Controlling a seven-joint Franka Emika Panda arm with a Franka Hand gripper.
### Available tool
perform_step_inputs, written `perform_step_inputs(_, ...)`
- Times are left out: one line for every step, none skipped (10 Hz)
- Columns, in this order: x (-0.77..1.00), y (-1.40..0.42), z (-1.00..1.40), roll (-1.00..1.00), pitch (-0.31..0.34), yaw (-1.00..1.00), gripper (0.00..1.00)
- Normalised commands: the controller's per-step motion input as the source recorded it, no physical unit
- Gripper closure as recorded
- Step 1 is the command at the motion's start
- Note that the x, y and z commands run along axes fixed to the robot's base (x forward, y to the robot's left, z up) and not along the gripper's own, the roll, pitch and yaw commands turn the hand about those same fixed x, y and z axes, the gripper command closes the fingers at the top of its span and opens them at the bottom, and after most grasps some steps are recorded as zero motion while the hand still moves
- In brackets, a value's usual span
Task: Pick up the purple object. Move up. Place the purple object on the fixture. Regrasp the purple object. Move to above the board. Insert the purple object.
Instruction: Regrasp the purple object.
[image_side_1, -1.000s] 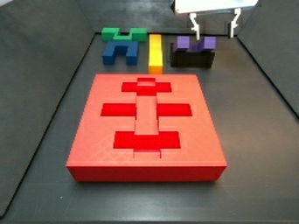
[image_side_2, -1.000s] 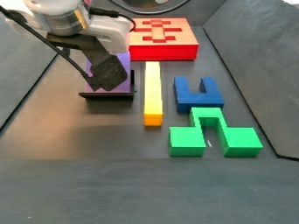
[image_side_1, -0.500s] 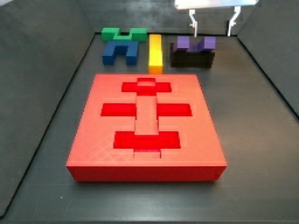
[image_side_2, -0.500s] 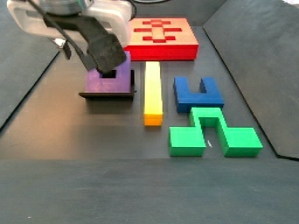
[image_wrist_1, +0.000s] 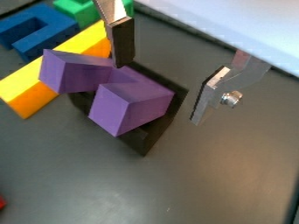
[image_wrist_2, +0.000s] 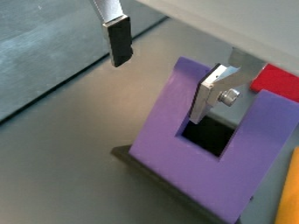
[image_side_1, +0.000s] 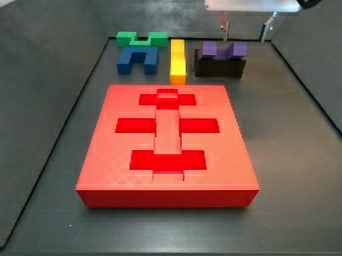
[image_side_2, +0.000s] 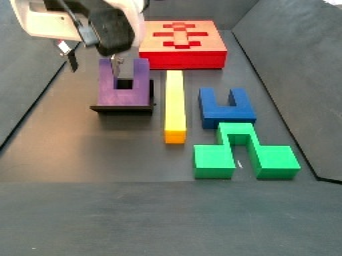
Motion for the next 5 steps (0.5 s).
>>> perform_step_inputs(-0.07,-0.29,-0.03,1.00,-0.020,0.08,0.00)
perform_step_inputs(-0.06,-0.27,0.00,1.00,-0.031,0.08,0.00)
perform_step_inputs(-0.07,-0.24,0.00,1.00,-0.026,0.09,0.00)
perform_step_inputs(-0.13,-0.21,0.00,1.00,-0.026,0.10,0.00)
perform_step_inputs(-0.13,-0.22,0.00,1.00,-0.057,0.11,0.00)
